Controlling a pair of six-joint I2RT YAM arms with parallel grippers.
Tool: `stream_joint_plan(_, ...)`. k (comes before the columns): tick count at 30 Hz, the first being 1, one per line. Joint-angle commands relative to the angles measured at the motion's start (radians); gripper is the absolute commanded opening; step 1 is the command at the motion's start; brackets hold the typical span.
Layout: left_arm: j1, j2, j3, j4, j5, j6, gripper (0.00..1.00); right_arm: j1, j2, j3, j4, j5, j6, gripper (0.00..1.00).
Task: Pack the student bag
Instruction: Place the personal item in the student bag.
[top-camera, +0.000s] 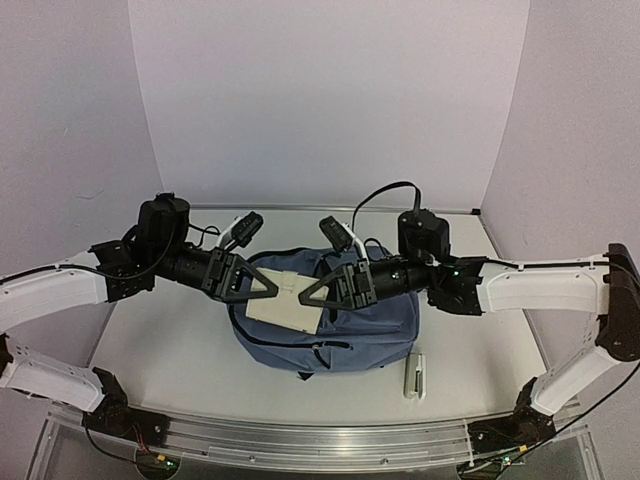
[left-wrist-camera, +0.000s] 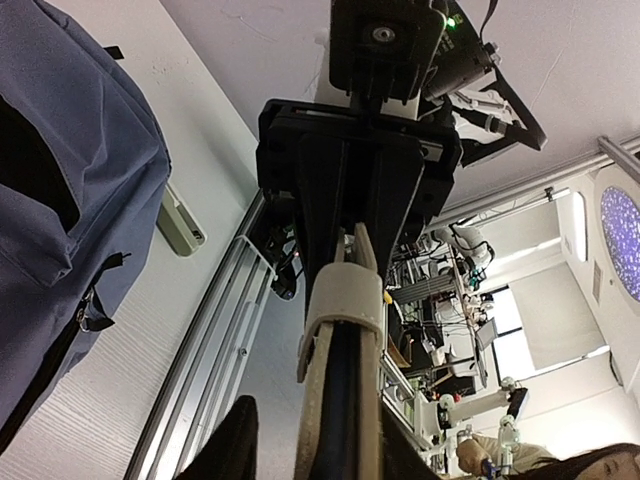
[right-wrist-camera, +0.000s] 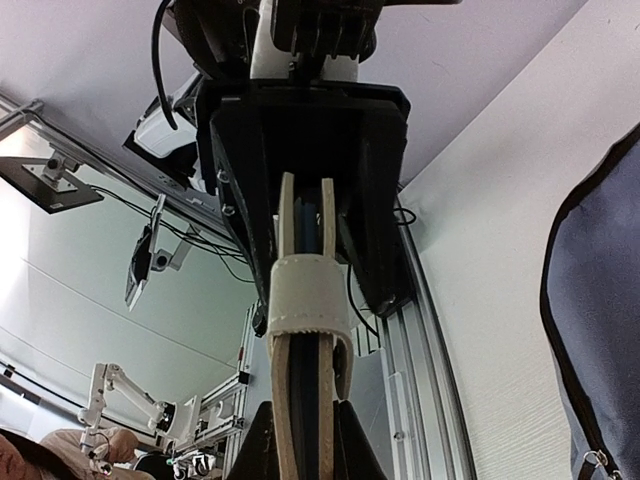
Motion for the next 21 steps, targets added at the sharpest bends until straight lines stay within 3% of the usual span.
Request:
stream_joint_plan(1,0.001,0.008,0.043,0.021,0.045,-0.003,0.17,-0.007,-0.004,0.052,0.031,0.0,-0.021,0.13)
stream_joint_plan(3,0.001,0.0,0.04,0.007,0.009,0.001,0.07,-0.011,-0.016,0.05,0.027,0.035,-0.021,0.38)
stream_joint_plan(4,0.001,-0.009,0.042,-0.018,-0.041,0.01,0.05,-0.017,-0.023,0.047,0.022,0.056,-0.023,0.58)
stream_joint_plan(7,0.003,-0.037,0.054,-0.12,-0.23,0.042,0.0,-0.032,-0.043,0.048,-0.071,0.168,-0.063,0.73)
stream_joint_plan(14,0.077,0.007,0.012,-0.109,-0.375,-0.077,0.0,-0.024,-0.039,0.189,-0.603,0.879,-0.194,0.75)
stream_joint_plan(18,0.125,0.008,-0.016,-0.053,-0.396,-0.122,0.0,-0.01,0.014,0.279,-0.796,1.141,-0.192,0.75)
stream_joint_plan(21,0.148,-0.001,-0.034,-0.013,-0.4,-0.147,0.0,0.008,0.08,0.348,-0.907,1.257,-0.187,0.74)
